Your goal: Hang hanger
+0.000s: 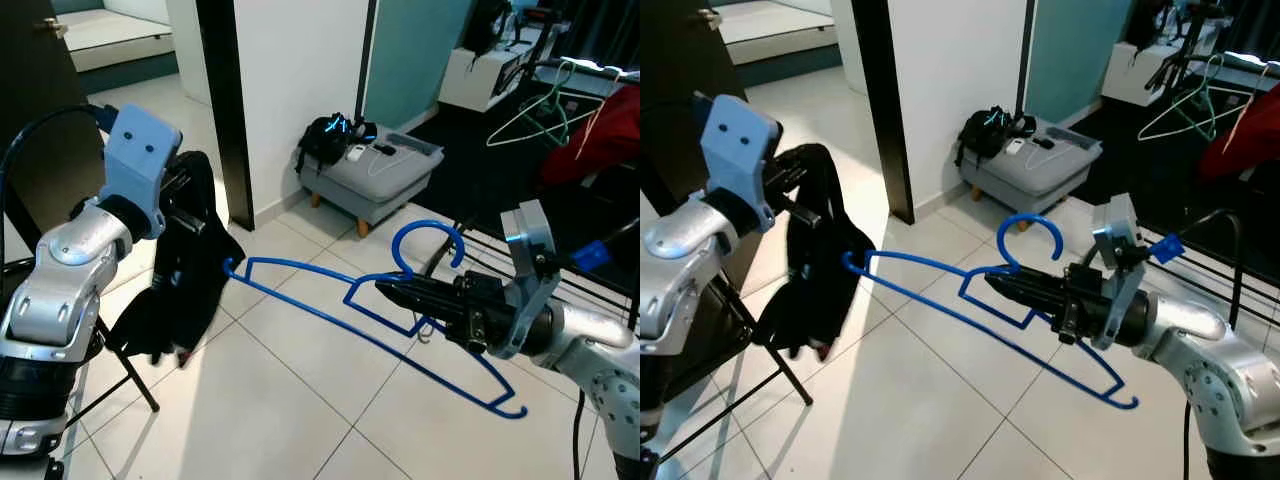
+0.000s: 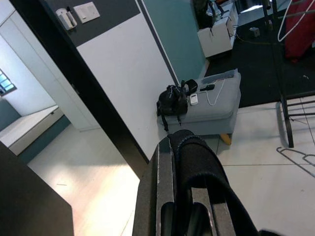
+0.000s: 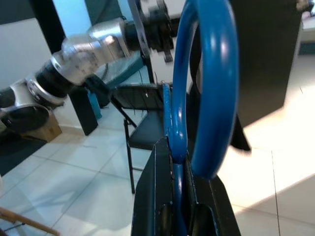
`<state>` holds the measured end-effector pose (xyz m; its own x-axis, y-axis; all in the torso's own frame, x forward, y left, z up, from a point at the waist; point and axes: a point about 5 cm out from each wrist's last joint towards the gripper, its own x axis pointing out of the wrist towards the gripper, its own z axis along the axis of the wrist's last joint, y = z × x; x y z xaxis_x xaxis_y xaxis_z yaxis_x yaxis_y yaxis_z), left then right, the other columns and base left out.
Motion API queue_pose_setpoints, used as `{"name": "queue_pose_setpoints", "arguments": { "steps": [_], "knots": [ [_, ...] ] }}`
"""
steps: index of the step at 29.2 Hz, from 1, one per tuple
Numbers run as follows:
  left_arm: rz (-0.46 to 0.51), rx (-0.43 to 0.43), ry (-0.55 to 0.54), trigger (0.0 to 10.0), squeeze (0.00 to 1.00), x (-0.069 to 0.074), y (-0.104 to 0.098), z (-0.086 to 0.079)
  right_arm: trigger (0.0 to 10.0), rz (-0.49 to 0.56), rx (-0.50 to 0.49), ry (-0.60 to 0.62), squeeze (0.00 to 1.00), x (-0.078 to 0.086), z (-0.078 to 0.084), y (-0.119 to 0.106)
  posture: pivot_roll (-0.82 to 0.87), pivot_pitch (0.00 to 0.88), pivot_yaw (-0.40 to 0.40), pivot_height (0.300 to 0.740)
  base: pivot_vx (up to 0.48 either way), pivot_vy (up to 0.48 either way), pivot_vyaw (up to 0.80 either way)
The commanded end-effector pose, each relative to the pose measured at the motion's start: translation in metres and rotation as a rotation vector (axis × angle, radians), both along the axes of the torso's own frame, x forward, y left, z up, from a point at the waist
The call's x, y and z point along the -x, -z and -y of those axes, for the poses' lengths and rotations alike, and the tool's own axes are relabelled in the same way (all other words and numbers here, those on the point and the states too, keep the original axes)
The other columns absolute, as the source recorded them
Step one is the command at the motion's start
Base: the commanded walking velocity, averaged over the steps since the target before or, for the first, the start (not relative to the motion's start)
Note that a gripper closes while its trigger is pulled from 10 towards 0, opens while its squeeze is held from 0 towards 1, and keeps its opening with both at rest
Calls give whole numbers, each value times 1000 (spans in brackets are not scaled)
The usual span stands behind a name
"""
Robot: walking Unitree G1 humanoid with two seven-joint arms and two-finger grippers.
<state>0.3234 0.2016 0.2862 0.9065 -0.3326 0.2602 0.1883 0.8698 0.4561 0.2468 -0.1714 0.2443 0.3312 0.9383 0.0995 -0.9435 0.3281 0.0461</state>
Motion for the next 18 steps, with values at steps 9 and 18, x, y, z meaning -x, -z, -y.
{"name": "queue_pose_setpoints", "arguments": {
  "steps": [9,18],
  "knots": [
    [32,-65,22,10000,0,1,-3,11,10000,95,-4,116,0,-11,4,-20,-1,0,1,740,0,0,0],
    [30,-87,41,10000,0,5,2,18,10000,91,34,196,0,-13,22,-23,-2,0,-1,740,0,0,0]
  ]
}}
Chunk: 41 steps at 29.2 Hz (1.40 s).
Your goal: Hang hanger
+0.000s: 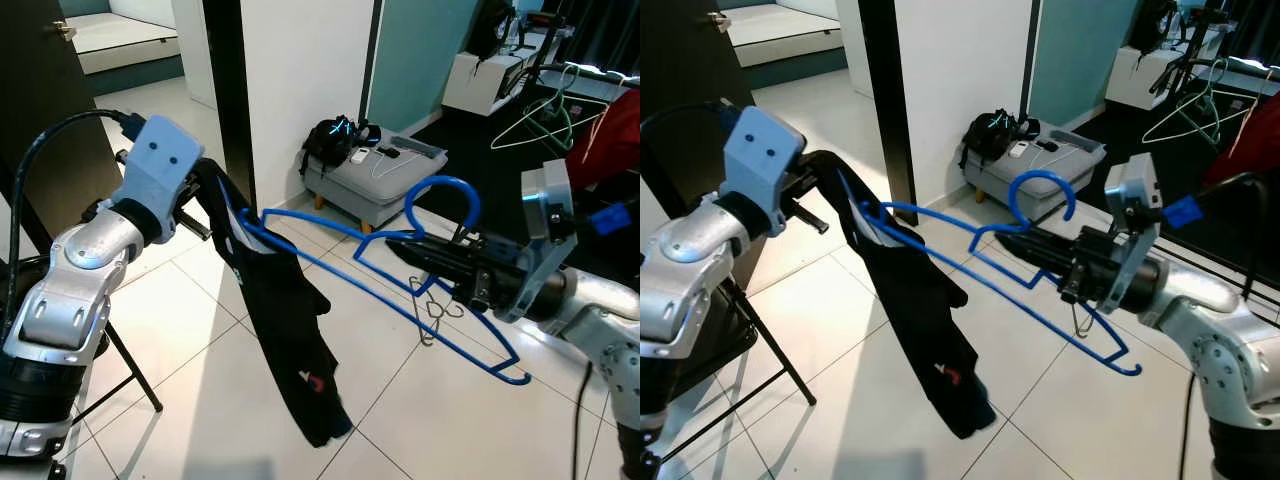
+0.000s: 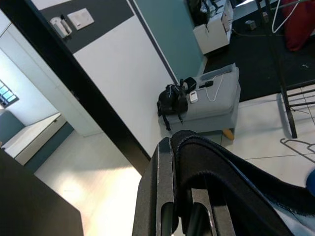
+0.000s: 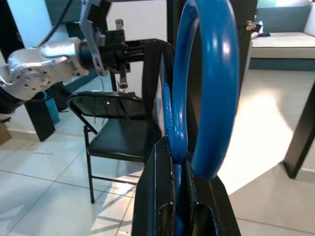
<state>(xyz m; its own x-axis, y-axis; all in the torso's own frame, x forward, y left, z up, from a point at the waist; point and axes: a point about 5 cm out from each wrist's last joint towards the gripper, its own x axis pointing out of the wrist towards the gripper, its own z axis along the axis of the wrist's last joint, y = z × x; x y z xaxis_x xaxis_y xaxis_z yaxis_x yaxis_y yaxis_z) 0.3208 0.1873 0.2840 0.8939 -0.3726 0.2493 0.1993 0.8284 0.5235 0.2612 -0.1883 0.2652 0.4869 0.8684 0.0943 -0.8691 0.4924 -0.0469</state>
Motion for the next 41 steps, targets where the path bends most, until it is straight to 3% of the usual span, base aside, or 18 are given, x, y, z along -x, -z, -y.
{"name": "queue_pose_setpoints", "arguments": {
  "steps": [1,6,8,14,22,29,41],
  "knots": [
    [14,-14,23,10000,0,3,-1,5,10000,4,-3,12,0,2,6,-2,-3,0,-1,740,0,0,0],
    [30,-5,52,10000,0,5,-6,13,10000,-5,9,10,0,3,6,0,-1,0,-2,740,0,0,0],
    [45,17,105,10000,0,9,-10,28,10000,-11,19,6,0,2,0,3,4,0,-3,740,0,0,0],
    [46,24,135,10000,0,12,-10,40,10000,-14,20,-2,0,1,-4,5,7,0,-5,740,0,0,0],
    [43,12,111,10000,0,9,-8,36,10000,-10,28,1,0,1,0,1,3,0,-5,740,0,0,0],
    [38,-28,29,10000,0,5,-4,21,10000,-16,67,23,0,3,12,1,-5,0,-2,740,0,0,0],
    [38,-21,54,10000,0,6,-2,33,10000,-13,68,11,0,4,11,-1,-8,0,-4,740,0,0,0]
  ]
}}
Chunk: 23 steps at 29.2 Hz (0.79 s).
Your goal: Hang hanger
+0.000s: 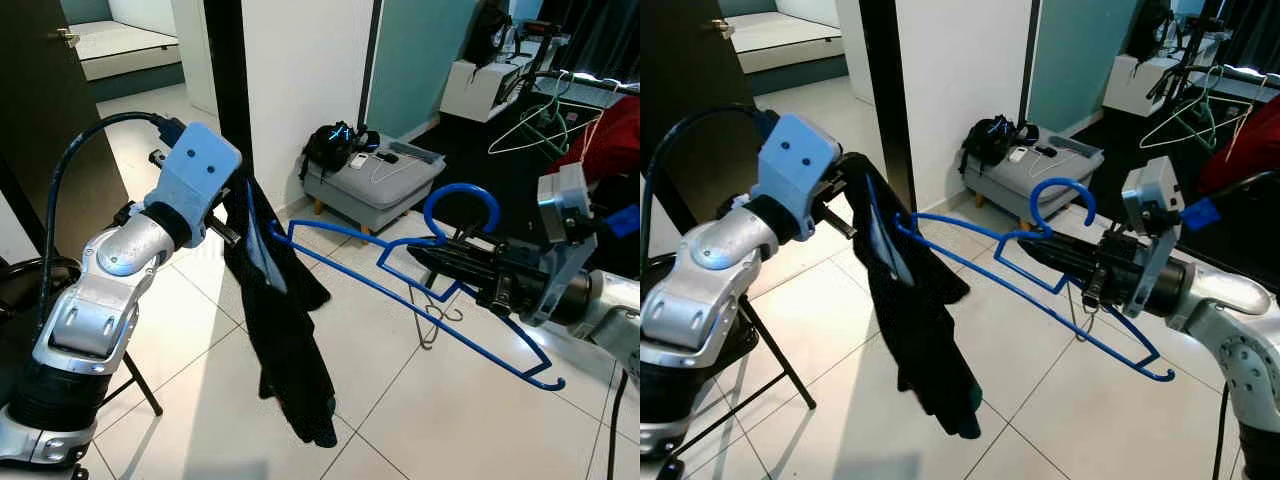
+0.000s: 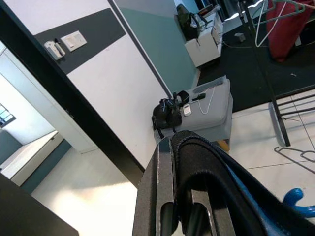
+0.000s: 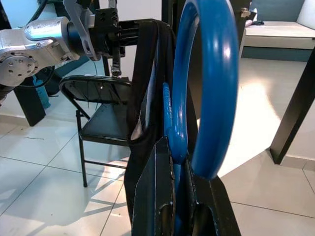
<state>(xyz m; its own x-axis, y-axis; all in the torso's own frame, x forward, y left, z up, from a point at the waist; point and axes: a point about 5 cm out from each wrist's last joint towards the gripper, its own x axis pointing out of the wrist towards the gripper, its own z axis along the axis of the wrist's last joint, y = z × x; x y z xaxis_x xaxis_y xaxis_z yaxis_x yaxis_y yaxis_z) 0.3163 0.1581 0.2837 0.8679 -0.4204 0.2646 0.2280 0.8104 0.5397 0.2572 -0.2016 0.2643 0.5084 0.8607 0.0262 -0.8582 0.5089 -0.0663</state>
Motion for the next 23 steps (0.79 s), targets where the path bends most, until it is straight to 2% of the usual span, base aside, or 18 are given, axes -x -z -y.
{"name": "queue_pose_setpoints", "arguments": {
  "steps": [1,6,11,16,23],
  "knots": [
    [16,1,19,10000,0,2,-2,9,10000,3,-3,-17,0,-1,-5,-1,-6,0,-5,740,0,0,0],
    [16,18,53,10000,0,4,-2,20,10000,1,-11,-29,0,-2,-10,0,-5,0,-6,740,0,0,0],
    [12,17,57,10000,0,3,-1,21,10000,1,-16,-44,0,-1,-10,-1,-2,0,-7,740,0,0,0],
    [12,10,32,10000,0,0,1,15,10000,9,-16,-61,0,3,-6,-7,-10,0,-3,740,0,0,0],
    [21,8,9,10000,0,-1,0,13,10000,-11,12,-90,0,9,-7,-5,-15,0,-1,740,0,0,0]
  ]
}}
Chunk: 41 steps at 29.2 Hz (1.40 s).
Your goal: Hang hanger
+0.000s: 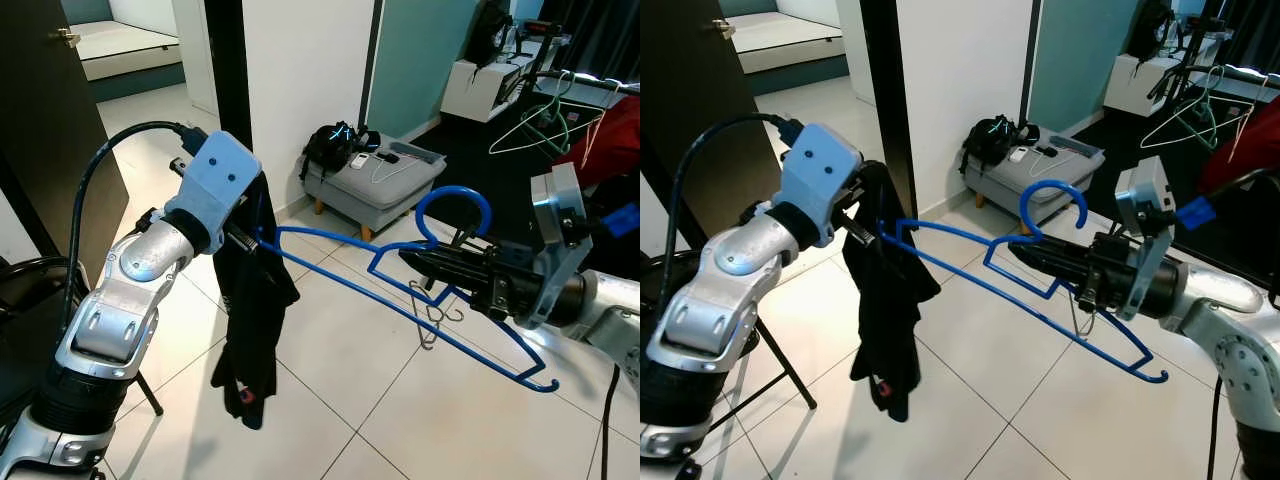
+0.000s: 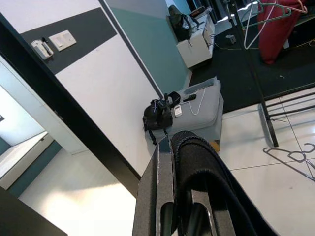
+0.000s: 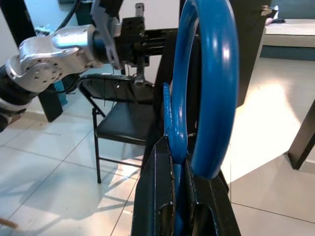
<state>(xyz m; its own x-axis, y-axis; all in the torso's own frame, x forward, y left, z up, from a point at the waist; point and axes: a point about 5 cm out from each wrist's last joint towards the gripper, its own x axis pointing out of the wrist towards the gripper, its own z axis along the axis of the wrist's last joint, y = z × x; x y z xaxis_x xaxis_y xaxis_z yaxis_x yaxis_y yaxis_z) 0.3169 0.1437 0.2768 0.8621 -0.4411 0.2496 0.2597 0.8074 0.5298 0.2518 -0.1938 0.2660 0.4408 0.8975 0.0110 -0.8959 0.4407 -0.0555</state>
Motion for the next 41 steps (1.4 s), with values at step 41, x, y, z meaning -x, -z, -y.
{"name": "queue_pose_setpoints", "arguments": {
  "steps": [41],
  "knots": [
    [29,69,116,10000,0,15,-2,55,10000,-364,137,559,0,-56,24,62,-4,0,-12,740,0,0,0]
  ]
}}
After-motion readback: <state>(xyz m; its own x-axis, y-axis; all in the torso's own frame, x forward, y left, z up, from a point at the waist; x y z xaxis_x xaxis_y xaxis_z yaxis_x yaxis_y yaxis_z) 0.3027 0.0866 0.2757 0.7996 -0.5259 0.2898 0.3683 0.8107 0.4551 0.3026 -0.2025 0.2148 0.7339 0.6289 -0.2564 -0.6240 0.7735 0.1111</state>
